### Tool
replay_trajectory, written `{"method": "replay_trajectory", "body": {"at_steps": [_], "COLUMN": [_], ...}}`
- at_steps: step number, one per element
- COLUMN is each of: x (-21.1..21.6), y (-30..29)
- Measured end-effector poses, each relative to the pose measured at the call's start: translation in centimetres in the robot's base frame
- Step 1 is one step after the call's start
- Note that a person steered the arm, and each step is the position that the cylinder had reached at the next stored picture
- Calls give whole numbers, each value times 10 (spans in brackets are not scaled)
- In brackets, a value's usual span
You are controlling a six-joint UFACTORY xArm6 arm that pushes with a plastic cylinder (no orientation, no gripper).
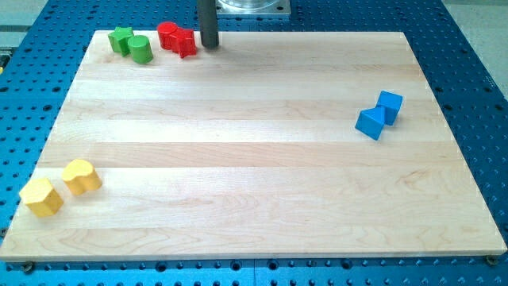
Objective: Place the red blocks into the green blocks
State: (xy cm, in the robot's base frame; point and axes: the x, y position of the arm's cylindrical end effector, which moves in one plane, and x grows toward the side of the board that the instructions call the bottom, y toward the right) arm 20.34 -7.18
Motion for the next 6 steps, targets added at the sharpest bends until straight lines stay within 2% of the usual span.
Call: {"method": "replay_trajectory", "body": {"at_steps": [1,2,3,4,5,6], "x": [-2,15,9,52,53,61], "y": [-60,-86,-16,3,-59,-28]}}
